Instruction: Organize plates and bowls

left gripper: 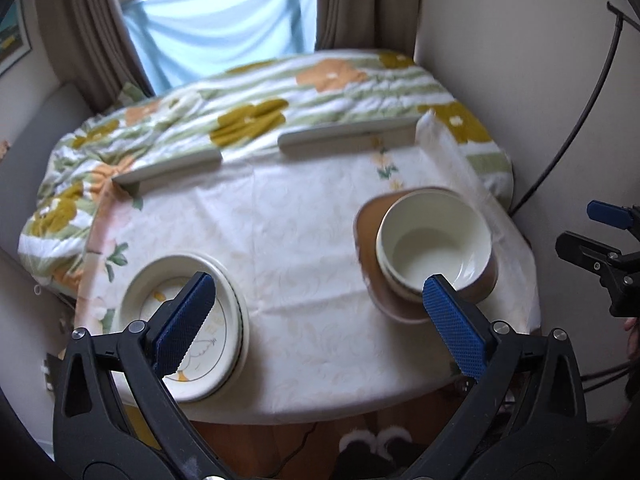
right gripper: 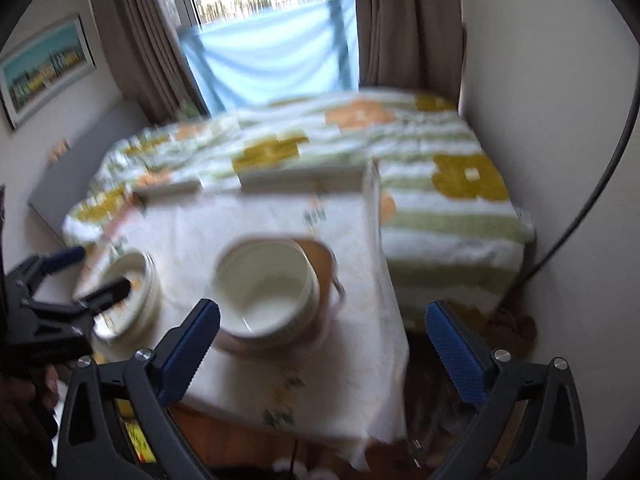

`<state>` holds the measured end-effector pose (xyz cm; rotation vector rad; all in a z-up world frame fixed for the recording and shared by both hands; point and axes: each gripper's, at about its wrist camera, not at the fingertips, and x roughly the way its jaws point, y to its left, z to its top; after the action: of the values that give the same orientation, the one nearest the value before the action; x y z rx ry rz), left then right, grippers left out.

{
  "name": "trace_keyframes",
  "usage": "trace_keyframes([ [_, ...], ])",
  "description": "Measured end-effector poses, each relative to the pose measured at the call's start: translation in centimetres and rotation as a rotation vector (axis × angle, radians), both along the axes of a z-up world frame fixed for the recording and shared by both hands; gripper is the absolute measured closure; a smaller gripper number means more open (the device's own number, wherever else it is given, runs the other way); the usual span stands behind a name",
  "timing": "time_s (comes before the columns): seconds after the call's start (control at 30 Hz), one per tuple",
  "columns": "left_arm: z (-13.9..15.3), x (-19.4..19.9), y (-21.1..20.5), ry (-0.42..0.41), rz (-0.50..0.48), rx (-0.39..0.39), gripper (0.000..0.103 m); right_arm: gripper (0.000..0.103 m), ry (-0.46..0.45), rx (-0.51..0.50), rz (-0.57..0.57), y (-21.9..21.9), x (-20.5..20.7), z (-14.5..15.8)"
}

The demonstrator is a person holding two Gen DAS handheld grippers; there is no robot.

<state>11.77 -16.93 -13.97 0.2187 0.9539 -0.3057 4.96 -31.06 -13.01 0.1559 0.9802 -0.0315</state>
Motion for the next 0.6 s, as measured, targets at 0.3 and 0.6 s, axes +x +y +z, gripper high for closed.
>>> trace_keyframes([
  [0.3, -6.6, 3.7, -2.1, 0.277, -0.089, 0.091, 0.000, 0.001, 0.289, -0.051, 0.079, -0.7, 2.9, -5.7],
  [0.6, -10.9, 6.4, -4.4, 0.456, -0.166, 0.103, 0.028, 0.034, 0.483, -0.041, 0.163, 0.0, 6.6, -10.0],
])
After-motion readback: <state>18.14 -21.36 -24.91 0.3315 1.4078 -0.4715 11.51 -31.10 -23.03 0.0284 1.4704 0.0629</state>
